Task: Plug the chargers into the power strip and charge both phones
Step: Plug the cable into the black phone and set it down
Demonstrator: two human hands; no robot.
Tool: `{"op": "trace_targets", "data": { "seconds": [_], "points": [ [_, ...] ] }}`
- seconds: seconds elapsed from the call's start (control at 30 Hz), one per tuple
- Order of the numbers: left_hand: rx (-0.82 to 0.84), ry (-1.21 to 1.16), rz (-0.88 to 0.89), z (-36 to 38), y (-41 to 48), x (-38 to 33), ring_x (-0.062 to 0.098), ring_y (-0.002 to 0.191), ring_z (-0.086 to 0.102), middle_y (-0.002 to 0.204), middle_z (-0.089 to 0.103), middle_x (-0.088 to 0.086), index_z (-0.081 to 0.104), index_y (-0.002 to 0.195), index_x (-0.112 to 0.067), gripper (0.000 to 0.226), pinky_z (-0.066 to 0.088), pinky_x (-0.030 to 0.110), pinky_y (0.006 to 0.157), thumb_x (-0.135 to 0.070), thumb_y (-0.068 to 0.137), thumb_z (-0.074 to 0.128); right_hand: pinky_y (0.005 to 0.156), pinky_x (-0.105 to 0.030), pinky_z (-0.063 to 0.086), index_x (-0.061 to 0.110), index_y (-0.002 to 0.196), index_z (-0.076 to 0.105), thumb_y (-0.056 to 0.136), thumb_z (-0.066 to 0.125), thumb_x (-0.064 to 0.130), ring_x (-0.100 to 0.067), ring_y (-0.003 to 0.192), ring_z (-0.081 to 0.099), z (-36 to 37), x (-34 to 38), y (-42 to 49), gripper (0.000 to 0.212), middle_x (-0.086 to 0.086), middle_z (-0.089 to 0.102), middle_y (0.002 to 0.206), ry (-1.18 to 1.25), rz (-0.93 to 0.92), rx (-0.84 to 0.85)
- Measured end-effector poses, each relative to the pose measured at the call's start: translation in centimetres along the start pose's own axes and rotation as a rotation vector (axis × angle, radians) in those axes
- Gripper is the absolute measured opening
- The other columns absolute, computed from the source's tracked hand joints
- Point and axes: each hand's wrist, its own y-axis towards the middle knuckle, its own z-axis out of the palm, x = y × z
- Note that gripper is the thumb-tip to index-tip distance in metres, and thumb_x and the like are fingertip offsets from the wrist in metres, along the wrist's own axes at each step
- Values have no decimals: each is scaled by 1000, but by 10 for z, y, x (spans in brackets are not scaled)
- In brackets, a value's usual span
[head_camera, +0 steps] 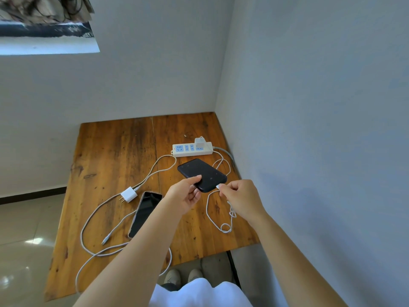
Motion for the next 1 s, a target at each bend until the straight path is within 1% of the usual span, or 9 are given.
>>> {"op": "trace_targets", "data": {
  "seconds": [0.07,0.17,0.27,0.3,0.4,0.57,0.73,0.87,1.0],
  "points": [
    [-11,17,21,0,0,-1,14,58,58,85,68,13,60,109,-4,28,49,18,54,-14,86,71,56,-20,45,1,75,71,92,58,27,-13,56,54,2,-1,0,34,-10,61,64,-2,7,-12],
    [-26,43,41,1,2,-2,15,59,57,87,67,14,60,106,-5,24,48,19,56,-13,86,71,58,-19,47,6,73,71,92,58,27,-13,59,56,3,-2,-2,32,-12,63,67,10,21,-20],
    [-39,65,47,1,3,-3,15,61,56,91,67,15,61,100,-6,19,48,19,56,-13,85,71,59,-18,48,18,65,66,92,59,28,-13,62,59,3,-2,-2,30,-1,63,64,32,29,-24],
    [-42,67,47,1,4,-3,14,61,56,90,67,15,61,100,-6,19,48,19,56,-13,85,71,60,-18,48,20,65,66,92,59,28,-13,63,59,4,-2,-2,30,1,63,64,39,31,-30],
    [-39,70,47,2,6,-4,14,60,55,90,66,15,61,100,-5,20,48,20,56,-12,85,71,62,-20,47,17,68,68,92,59,27,-13,67,60,5,-1,-2,28,2,63,64,75,45,-46],
    [-19,35,32,3,9,-4,14,60,54,91,66,15,60,96,-6,17,47,19,56,-12,85,71,60,-19,48,19,67,67,92,59,27,-11,64,59,4,4,0,28,3,63,64,141,52,-56],
    [21,15,14,3,11,-3,15,61,55,91,67,16,58,104,-7,22,46,19,57,-15,87,70,63,-19,48,22,67,66,93,57,29,-11,66,58,-1,-3,4,29,3,62,65,120,73,48],
    [49,-47,12,-1,16,-3,18,75,58,105,68,16,53,122,-15,36,47,22,61,-20,89,67,64,-19,49,19,71,69,93,58,28,-11,65,57,-7,-7,7,26,0,62,68,129,94,148],
    [116,-63,28,-6,19,-2,20,83,60,106,67,14,48,134,-20,42,48,25,65,-21,93,60,64,-19,49,17,76,71,92,60,26,-12,69,58,-11,-15,9,22,1,64,70,163,122,216]
  ]
}}
